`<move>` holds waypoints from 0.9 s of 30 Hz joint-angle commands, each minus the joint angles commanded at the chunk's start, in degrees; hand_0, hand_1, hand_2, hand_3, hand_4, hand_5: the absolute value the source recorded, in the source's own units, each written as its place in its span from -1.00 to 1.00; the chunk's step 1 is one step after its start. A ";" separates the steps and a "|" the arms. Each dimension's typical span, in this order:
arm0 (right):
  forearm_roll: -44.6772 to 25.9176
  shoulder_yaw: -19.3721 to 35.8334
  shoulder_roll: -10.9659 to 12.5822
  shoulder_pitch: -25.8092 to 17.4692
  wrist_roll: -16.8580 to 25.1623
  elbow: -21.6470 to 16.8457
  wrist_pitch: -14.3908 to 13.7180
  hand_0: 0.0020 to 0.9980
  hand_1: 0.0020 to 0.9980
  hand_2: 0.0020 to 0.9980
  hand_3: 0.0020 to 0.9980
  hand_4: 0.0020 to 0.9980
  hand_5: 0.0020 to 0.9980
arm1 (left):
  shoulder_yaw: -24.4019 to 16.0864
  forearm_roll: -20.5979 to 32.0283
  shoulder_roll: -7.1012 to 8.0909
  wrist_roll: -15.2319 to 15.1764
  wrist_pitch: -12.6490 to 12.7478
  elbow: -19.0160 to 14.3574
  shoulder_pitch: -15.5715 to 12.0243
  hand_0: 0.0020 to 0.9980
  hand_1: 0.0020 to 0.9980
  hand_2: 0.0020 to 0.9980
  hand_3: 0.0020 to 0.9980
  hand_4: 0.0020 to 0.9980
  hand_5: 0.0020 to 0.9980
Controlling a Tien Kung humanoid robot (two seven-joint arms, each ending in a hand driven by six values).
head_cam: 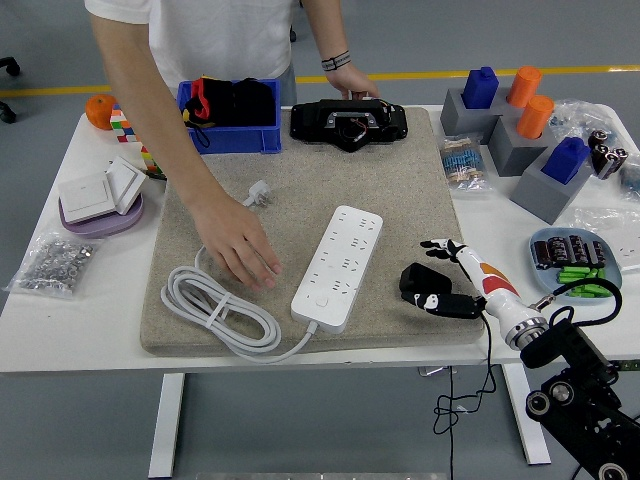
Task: Press the white button,pick up the black plug,place it near the board,insert it into the board
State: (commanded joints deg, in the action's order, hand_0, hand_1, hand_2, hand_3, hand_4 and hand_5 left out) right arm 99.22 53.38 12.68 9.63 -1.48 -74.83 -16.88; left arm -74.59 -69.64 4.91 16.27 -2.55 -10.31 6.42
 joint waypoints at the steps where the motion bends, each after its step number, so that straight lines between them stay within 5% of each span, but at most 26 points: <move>1: -0.04 -0.05 -0.02 -0.01 0.11 0.14 -0.06 0.52 0.49 0.41 0.54 1.00 -0.49 | -0.03 -0.01 -0.02 0.01 0.00 0.00 -0.03 0.41 0.33 0.17 0.36 0.33 -0.46; 2: -0.08 -0.08 -0.06 0.03 0.13 0.45 -0.10 0.45 0.40 0.32 0.48 1.00 -0.68 | 0.01 0.04 -0.05 -0.01 0.00 0.00 -0.03 0.41 0.33 0.17 0.36 0.33 -0.46; 7: 0.08 -0.08 -0.18 0.05 1.08 0.95 -1.25 0.45 0.40 0.32 0.48 1.00 -0.68 | 0.11 0.11 -0.13 -0.08 -0.01 0.00 0.03 0.41 0.33 0.17 0.36 0.33 -0.46; 8: 0.16 -0.11 -0.19 0.09 1.19 1.05 -1.43 0.25 0.19 0.11 0.32 0.96 -0.88 | 0.01 0.02 -0.14 -0.05 -0.01 0.00 0.04 0.42 0.33 0.17 0.36 0.33 -0.46; 13: 0.27 -0.43 -0.23 0.27 1.77 2.12 -2.14 0.25 0.19 0.11 0.32 0.96 -0.88 | 0.03 0.11 -0.19 -0.11 0.00 0.00 0.09 0.42 0.33 0.17 0.36 0.33 -0.46; 14: 0.27 -0.52 -0.24 0.29 1.78 2.33 -2.14 0.10 0.04 0.02 0.19 0.81 -1.00 | -0.01 0.08 -0.21 -0.11 0.00 0.00 0.08 0.42 0.33 0.17 0.36 0.33 -0.46; 27: -1.46 -1.96 -0.26 0.49 3.88 3.30 -3.26 -0.01 -0.15 -0.13 0.11 0.64 -1.00 | 0.00 0.14 -0.32 -0.11 0.00 0.00 0.12 0.41 0.33 0.17 0.36 0.33 -0.46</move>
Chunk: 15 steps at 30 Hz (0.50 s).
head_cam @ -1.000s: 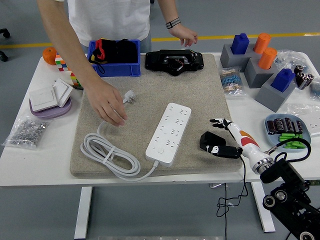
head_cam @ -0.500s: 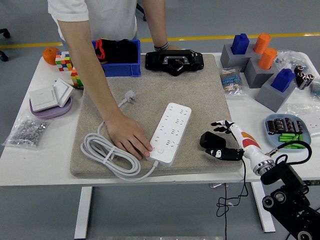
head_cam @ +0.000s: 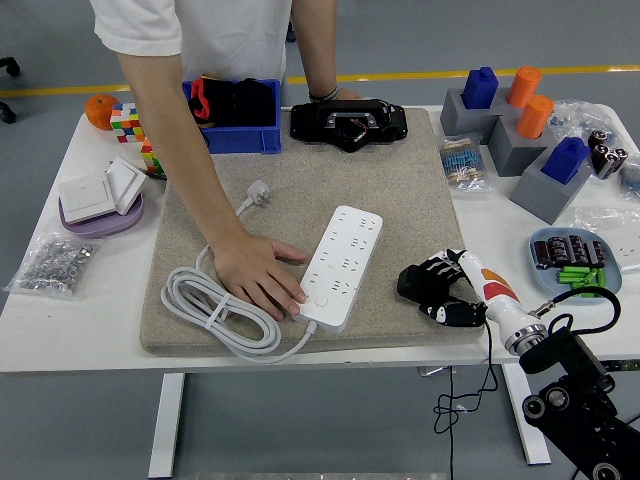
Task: Press the white button,pick up the black plug,place it near the board,insert it into the board
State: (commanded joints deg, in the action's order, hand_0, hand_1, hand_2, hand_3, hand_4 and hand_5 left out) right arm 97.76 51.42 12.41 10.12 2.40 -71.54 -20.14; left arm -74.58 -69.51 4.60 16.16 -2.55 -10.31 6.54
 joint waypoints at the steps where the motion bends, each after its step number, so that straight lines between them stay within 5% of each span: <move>1: -0.07 -0.06 -0.03 0.00 0.07 -0.01 -0.01 -0.01 -0.15 -0.13 0.11 0.64 -1.00 | 0.06 0.05 0.01 -0.03 0.00 0.00 0.00 0.41 0.33 0.17 0.36 0.33 -0.46; 15: -0.97 -0.04 0.02 0.16 2.52 -1.36 -1.67 -0.31 -0.48 -0.34 0.06 0.58 -1.00 | -0.13 -0.09 -0.03 0.00 0.01 0.00 0.05 0.42 0.33 0.17 0.36 0.33 -0.46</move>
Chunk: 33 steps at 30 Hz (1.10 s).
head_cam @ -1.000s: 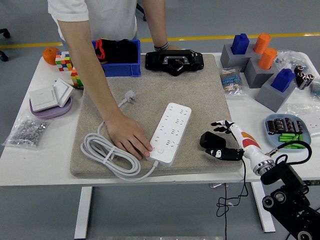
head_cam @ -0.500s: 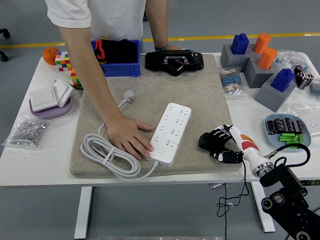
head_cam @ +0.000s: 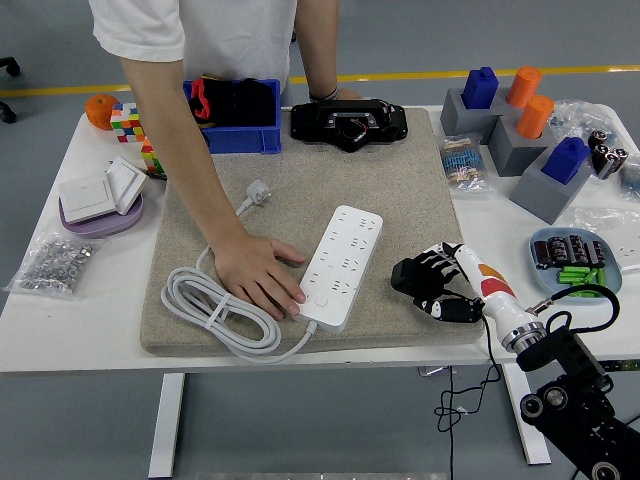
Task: Press the white button,pick up the black plug,place it near the board,insert it into the board
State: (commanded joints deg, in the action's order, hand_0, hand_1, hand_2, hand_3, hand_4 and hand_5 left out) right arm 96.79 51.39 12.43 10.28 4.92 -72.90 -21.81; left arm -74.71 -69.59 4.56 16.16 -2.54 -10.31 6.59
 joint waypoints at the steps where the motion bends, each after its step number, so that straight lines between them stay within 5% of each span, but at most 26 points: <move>1: -0.16 0.13 -0.03 0.13 0.09 -0.36 -0.08 -0.31 -0.48 -0.34 0.06 0.58 -1.00 | -0.04 -0.05 0.01 0.00 0.00 0.00 -0.03 0.42 0.33 0.17 0.36 0.33 -0.46; 9: -3.78 -0.91 -1.42 3.00 1.06 -1.91 -0.84 -0.30 -0.47 -0.34 0.07 0.53 -1.00 | -0.12 -0.12 0.12 -0.02 -0.01 0.00 -0.04 0.42 0.33 0.17 0.36 0.33 -0.46; 33: -8.41 -11.31 -6.42 13.28 1.30 7.40 -1.19 -0.29 -0.47 -0.35 0.08 0.49 -1.00 | -0.05 -0.32 0.34 0.23 -0.06 0.00 -0.07 0.42 0.33 0.17 0.36 0.33 -0.46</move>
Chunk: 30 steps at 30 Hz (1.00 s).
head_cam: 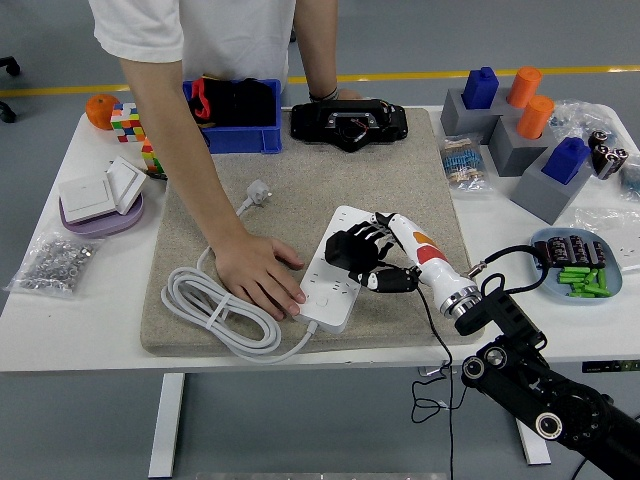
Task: Press the white button,pick up the black plug,place it near the board,insert it into the board
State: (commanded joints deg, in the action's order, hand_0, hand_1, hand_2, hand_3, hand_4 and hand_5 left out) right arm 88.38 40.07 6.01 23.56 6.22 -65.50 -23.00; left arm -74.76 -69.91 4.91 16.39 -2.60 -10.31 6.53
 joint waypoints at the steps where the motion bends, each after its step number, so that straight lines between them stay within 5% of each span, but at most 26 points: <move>1: -0.13 -0.27 -0.10 0.17 0.05 0.73 -0.01 -0.29 -0.47 -0.35 0.08 0.49 -1.00 | 0.17 0.10 0.02 -0.03 -0.02 0.00 0.01 0.42 0.33 0.17 0.36 0.33 -0.46; 30: 1.15 -0.31 -1.05 0.47 0.94 5.29 -1.40 -0.28 -0.47 -0.35 0.06 0.48 -1.00 | 0.53 0.04 0.09 0.06 -0.08 0.00 -0.18 0.42 0.33 0.17 0.36 0.32 -0.46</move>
State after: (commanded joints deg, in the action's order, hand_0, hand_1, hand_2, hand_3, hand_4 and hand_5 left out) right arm 89.53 39.76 4.96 24.03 7.16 -60.22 -24.40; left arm -74.22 -69.87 4.99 16.45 -2.68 -10.31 6.35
